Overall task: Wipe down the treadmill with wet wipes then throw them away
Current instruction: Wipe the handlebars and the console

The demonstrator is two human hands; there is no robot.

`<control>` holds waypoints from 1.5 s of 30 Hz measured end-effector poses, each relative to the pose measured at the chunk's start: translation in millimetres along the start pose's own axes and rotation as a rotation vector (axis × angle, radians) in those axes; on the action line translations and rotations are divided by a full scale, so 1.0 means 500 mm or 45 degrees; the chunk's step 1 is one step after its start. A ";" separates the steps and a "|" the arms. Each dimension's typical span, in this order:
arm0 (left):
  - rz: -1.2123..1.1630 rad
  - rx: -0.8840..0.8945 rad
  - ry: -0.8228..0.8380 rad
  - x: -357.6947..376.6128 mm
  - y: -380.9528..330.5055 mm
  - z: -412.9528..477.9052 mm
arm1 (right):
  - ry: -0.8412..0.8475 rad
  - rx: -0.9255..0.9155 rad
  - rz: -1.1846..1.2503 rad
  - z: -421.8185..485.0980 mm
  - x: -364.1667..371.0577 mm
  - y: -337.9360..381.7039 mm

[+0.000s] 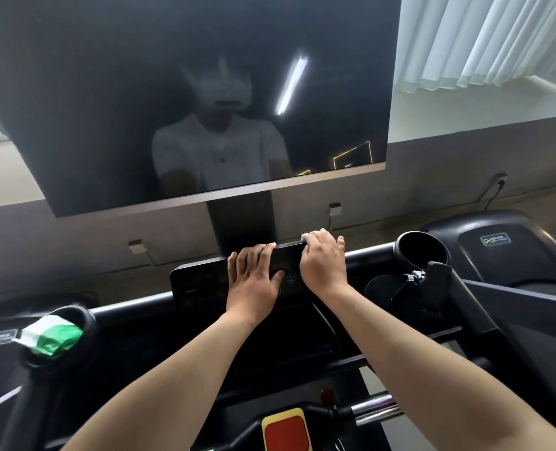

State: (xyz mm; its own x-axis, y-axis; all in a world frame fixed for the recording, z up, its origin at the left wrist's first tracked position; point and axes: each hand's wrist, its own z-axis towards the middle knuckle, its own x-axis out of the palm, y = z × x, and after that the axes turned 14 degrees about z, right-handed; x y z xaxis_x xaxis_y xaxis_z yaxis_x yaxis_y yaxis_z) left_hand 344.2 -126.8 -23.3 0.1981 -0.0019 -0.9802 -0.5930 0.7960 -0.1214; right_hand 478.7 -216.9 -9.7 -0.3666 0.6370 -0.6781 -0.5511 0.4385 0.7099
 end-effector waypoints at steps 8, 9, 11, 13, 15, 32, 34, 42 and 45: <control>-0.050 0.010 0.009 -0.001 0.002 0.000 | 0.585 -0.019 -0.165 0.051 -0.021 0.073; -0.048 0.012 0.019 -0.003 0.003 0.001 | 0.593 0.011 -0.183 0.060 -0.030 0.068; -0.032 0.011 0.012 -0.007 0.005 0.001 | 0.537 0.131 -0.214 0.075 -0.048 0.050; -0.033 0.008 0.004 -0.009 0.005 0.000 | 0.446 0.278 -0.226 0.081 -0.056 0.039; -0.045 0.000 0.011 -0.011 0.004 0.000 | 0.412 0.303 -0.282 0.081 -0.047 0.045; -0.079 -0.010 -0.004 -0.008 0.006 0.001 | 0.127 0.163 -0.201 0.024 -0.005 0.052; -0.079 -0.010 0.000 -0.008 0.006 -0.001 | 0.139 0.075 -0.199 0.009 0.004 0.061; -0.079 -0.002 -0.051 -0.007 0.006 -0.001 | 0.217 -0.029 -0.056 -0.002 -0.028 0.031; -0.078 -0.007 -0.076 -0.006 0.007 -0.002 | 0.093 0.159 0.001 -0.001 -0.045 0.023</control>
State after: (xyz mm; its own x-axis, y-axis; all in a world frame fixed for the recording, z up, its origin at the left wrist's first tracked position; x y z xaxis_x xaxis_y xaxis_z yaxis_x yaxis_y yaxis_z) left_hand 340.9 -124.7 -20.8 0.2802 -0.0142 -0.9598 -0.5826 0.7922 -0.1818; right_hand 480.1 -226.2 13.6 -0.4233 0.5912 -0.6865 -0.4551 0.5164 0.7254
